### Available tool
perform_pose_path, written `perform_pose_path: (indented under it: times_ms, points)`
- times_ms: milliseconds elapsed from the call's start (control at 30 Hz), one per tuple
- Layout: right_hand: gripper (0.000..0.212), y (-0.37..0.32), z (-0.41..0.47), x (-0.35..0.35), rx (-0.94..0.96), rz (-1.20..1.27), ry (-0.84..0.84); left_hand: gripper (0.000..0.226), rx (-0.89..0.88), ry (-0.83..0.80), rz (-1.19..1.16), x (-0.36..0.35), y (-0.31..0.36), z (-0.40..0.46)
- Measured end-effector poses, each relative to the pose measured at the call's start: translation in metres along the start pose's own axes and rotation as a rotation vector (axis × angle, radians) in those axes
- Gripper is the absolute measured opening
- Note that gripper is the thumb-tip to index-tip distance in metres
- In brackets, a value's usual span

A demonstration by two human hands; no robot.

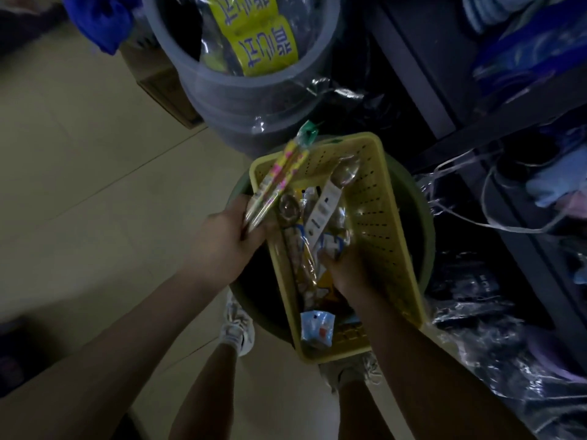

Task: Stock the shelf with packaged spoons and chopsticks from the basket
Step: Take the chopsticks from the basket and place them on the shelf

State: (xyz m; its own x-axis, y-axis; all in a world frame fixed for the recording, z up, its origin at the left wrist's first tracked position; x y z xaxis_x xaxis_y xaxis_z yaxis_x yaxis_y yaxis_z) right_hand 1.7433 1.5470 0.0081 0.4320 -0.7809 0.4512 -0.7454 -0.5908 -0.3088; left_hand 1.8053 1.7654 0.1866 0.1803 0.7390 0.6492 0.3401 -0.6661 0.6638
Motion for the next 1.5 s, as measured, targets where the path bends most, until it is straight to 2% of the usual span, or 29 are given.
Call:
perform_pose_path:
  times_ms: [133, 233, 333, 433, 533, 600, 767, 867, 1000, 1100, 1200, 1300, 1400, 1500]
  points:
    - [0.082, -0.013, 0.025, -0.014, -0.013, 0.17, 0.103, 0.051, -0.049, 0.029, -0.004, -0.003, -0.009, 0.003]
    - [0.089, -0.049, 0.036, -0.026, 0.126, 0.139, 0.164, 0.042, -0.075, 0.04, -0.015, -0.008, -0.016, 0.004]
    - [0.078, -0.071, 0.042, -0.032, 0.177, -0.003, 0.187, 0.03, -0.063, 0.018, -0.054, -0.011, -0.024, 0.005]
    - [0.061, -0.069, 0.046, -0.026, 0.167, 0.008, 0.178, 0.029, -0.092, -0.024, -0.05, -0.013, -0.026, 0.005]
    - [0.047, -0.068, 0.036, -0.022, 0.221, -0.068, 0.078, 0.035, -0.104, -0.036, -0.054, -0.008, -0.022, 0.003]
    - [0.045, -0.069, 0.017, -0.014, 0.275, -0.032, 0.026, 0.041, -0.103, -0.029, -0.075, -0.001, -0.013, 0.0]
    - [0.043, -0.093, -0.049, 0.054, 0.355, 0.115, 0.039, 0.035, -0.071, -0.01, -0.117, 0.029, 0.024, -0.012]
    - [0.032, -0.122, -0.105, 0.11, 0.433, 0.131, 0.012, 0.027, -0.117, -0.032, -0.146, 0.055, 0.069, -0.023]
    - [0.029, -0.146, -0.197, 0.187, 0.514, 0.213, 0.068, 0.031, -0.222, -0.097, -0.334, 0.091, 0.151, -0.047]
    - [0.027, -0.159, -0.28, 0.244, 0.596, 0.295, 0.186, 0.013, -0.408, -0.144, -0.391, 0.125, 0.233, -0.072]
    - [0.023, -0.167, -0.368, 0.3, 0.697, 0.383, 0.297, 0.014, -0.538, -0.201, -0.482, 0.159, 0.314, -0.102]
    - [0.021, -0.164, -0.454, 0.361, 0.78, 0.472, 0.493, 0.019, -0.662, -0.269, -0.535, 0.178, 0.387, -0.136]
    - [0.025, -0.145, -0.52, 0.421, 0.79, 0.634, 0.67, 0.021, -0.746, -0.375, -0.582, 0.181, 0.452, -0.174]
    - [0.023, -0.119, -0.562, 0.476, 0.797, 0.825, 0.739, 0.011, -0.819, -0.518, -0.625, 0.17, 0.51, -0.212]
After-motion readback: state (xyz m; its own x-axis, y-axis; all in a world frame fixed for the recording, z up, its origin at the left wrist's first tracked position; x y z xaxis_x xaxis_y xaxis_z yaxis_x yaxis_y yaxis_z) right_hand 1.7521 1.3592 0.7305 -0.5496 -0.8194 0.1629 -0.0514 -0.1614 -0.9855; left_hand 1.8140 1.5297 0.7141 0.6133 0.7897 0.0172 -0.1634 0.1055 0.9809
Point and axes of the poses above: each hand's wrist, its own z-axis towards the middle knuckle, its own x-axis out of the back of the hand, y = z × x, the point moved 9 cm from there along z, towards the middle knuckle, and after that the axes turned 6 degrees about -z, right-handed, at the moved point
